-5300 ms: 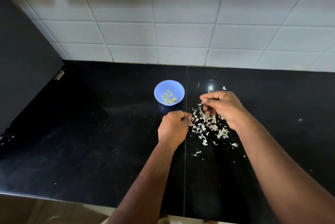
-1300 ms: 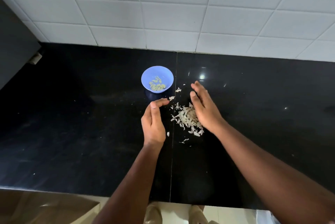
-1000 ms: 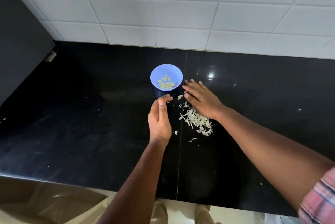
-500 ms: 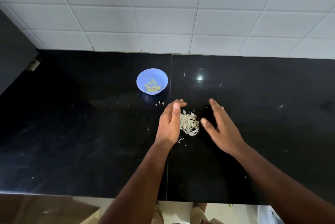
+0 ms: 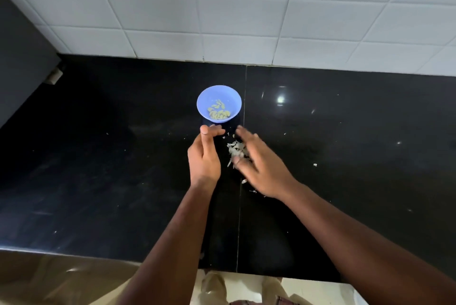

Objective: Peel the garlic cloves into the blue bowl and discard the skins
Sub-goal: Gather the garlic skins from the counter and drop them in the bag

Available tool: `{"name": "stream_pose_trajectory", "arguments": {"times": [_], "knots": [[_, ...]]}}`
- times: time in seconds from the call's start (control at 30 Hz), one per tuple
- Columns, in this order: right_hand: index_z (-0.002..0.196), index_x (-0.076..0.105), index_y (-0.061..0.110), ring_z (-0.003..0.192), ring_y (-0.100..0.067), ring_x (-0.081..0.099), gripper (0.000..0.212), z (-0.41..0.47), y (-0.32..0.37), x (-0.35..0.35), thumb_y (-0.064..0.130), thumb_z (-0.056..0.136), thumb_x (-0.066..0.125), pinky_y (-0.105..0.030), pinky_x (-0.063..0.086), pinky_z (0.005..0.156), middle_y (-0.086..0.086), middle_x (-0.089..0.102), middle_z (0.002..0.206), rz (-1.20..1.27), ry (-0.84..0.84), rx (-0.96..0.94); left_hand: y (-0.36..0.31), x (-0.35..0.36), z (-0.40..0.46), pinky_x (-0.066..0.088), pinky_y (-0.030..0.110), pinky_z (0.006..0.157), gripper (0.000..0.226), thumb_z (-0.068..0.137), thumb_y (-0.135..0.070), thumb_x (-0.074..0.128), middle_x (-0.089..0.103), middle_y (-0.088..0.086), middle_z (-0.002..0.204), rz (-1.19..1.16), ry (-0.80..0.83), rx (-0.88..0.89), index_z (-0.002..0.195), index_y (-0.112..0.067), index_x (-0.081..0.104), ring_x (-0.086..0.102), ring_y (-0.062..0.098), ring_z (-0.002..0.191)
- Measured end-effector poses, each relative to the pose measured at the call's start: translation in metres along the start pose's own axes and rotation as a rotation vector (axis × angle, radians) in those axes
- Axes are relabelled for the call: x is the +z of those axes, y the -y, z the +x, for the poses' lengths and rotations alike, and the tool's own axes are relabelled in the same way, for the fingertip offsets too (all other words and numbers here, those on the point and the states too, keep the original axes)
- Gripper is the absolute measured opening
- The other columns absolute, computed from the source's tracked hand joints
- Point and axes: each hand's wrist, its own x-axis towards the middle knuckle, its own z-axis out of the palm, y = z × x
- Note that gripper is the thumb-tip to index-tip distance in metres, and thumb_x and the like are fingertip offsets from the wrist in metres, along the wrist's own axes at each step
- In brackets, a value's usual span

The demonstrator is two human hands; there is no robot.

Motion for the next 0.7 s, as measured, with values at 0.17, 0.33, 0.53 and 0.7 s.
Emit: {"name": "stream_pose_trajectory", "arguments": {"times": [0.17,0.33,0.53,0.7], "knots": [[0.157,0.042,0.016,0.158,-0.012,0.023,0.055,0.029,-0.040,-0.031,0.039,0.108,0.044,-0.029,0.007,0.130,-0.003,0.037,0.167,-0.073,-0.106,0.148,-0.006,0.017,0.002,0.039,0.008,0.103,0.077,0.099,-0.073,0.024,0.070,-0.013,0.132,0.099,0.196,0.000,0.121,-0.021,0.077,0.057,-0.009,0.126],[0.162,0.034,0.017,0.161,-0.012,0.010,0.057,0.045,-0.048,-0.034,0.039,0.110,0.038,-0.034,0.003,0.132,-0.001,0.028,0.171,-0.186,0.076,0.052,-0.006,0.025,-0.007,0.047,0.023,0.107,0.073,0.102,-0.069,0.028,0.072,-0.008,0.128,0.044,0.256,0.017,0.124,-0.018,0.075,0.062,0.001,0.127],[0.162,0.036,0.017,0.159,-0.006,0.008,0.056,0.049,-0.024,-0.018,0.032,0.108,0.038,-0.029,-0.002,0.131,0.001,0.028,0.171,-0.166,0.265,-0.122,0.003,0.013,-0.031,0.057,0.037,0.094,0.044,0.108,-0.046,0.038,0.076,0.002,0.106,-0.032,-0.040,0.144,0.105,-0.022,0.075,0.072,0.021,0.106],[0.161,0.039,0.020,0.158,-0.003,0.009,0.050,0.026,-0.016,-0.007,0.031,0.112,0.044,-0.025,0.001,0.130,0.004,0.030,0.170,-0.153,0.304,-0.213,0.003,0.007,-0.032,0.054,0.034,0.099,0.053,0.108,-0.057,0.038,0.075,0.001,0.111,-0.114,-0.123,0.100,0.107,-0.018,0.073,0.071,0.023,0.112]]}}
